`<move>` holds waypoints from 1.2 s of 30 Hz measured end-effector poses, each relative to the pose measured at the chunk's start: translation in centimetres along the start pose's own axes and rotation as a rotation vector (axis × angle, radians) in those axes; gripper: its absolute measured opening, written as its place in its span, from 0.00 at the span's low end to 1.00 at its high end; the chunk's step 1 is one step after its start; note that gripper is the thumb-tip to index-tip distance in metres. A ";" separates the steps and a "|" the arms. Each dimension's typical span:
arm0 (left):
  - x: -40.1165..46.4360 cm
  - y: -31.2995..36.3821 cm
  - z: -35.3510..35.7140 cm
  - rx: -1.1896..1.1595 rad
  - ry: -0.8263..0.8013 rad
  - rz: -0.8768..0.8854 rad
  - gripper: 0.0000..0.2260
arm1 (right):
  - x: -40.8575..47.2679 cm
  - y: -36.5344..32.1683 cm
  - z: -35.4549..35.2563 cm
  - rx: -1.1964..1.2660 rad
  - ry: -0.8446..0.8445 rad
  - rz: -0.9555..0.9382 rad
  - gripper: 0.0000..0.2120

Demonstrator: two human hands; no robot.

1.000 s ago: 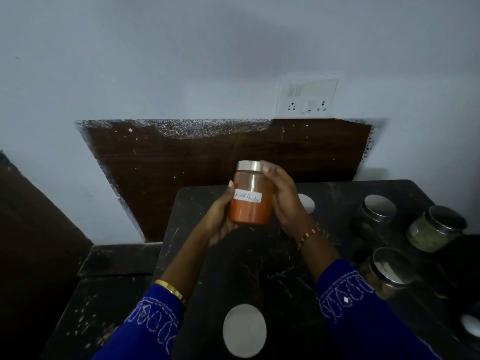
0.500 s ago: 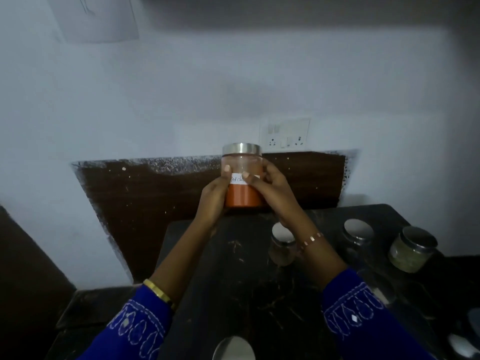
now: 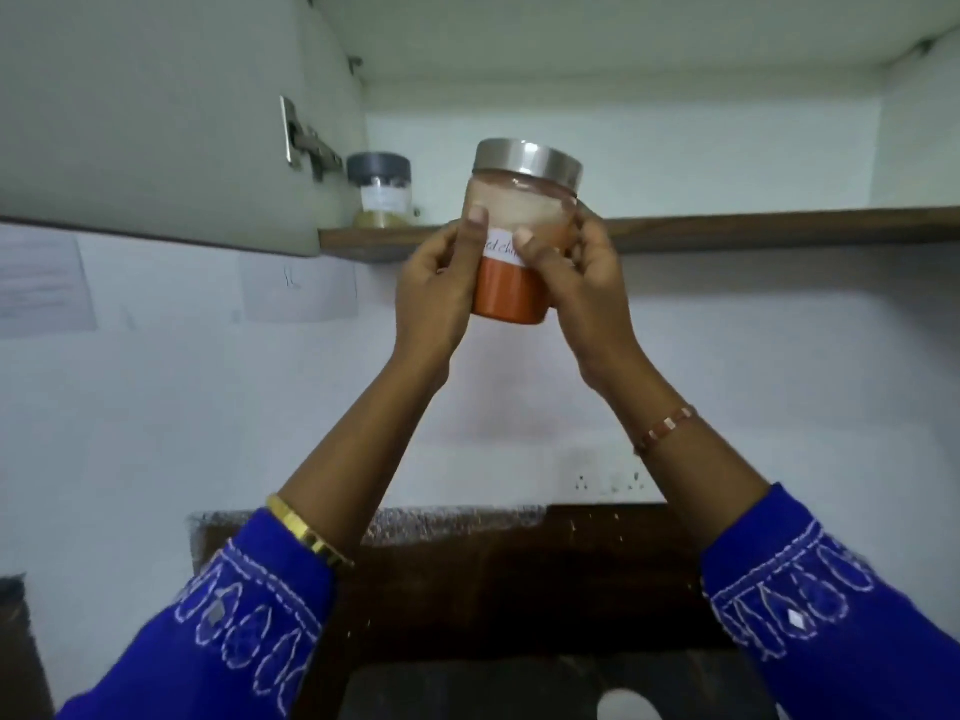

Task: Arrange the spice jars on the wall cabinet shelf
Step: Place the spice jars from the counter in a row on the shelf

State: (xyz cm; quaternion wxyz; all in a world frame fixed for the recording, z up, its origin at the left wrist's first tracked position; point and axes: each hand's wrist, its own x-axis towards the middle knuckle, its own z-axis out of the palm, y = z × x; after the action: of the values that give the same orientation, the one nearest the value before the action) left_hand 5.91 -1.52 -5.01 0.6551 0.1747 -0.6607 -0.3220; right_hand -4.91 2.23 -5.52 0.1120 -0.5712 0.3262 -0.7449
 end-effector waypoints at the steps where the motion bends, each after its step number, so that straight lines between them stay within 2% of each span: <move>1: 1.3 0.7 0.1 0.018 0.005 0.027 0.17 | 1.3 -0.6 0.3 -0.019 0.012 -0.029 0.25; 7: 8.3 2.6 -0.4 0.131 0.038 0.060 0.20 | 8.6 -2.2 2.2 -0.219 -0.025 -0.131 0.29; 14: 12.8 1.4 -0.9 0.287 0.064 0.061 0.18 | 13.4 -0.2 3.2 -0.348 -0.140 -0.101 0.26; 19: 14.8 -0.3 -0.8 0.347 0.021 0.024 0.17 | 15.6 1.6 2.7 -0.455 -0.243 -0.034 0.26; 24: 16.6 -2.3 -1.1 0.433 -0.050 -0.025 0.21 | 18.1 2.0 2.7 -0.597 -0.335 0.045 0.19; 28: 18.3 -4.1 -1.1 0.569 -0.150 -0.097 0.24 | 20.1 3.2 3.9 -0.741 -0.364 0.129 0.23; 31: 19.5 -4.7 -1.3 0.666 -0.179 -0.121 0.20 | 21.3 4.6 4.8 -0.833 -0.359 0.169 0.24; 34: 20.5 -4.9 -1.4 0.752 -0.228 -0.195 0.09 | 22.2 6.2 5.5 -1.009 -0.330 0.147 0.20; 36: 21.2 -5.1 -1.5 0.835 -0.266 -0.215 0.09 | 22.4 7.0 6.0 -1.132 -0.356 0.139 0.19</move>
State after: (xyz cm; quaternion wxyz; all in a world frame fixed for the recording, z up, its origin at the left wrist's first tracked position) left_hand 4.67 -19.42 7.54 0.4007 0.4489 -0.7906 -0.1137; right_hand -8.04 -17.37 8.45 -0.1086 -0.6353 0.6853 -0.3391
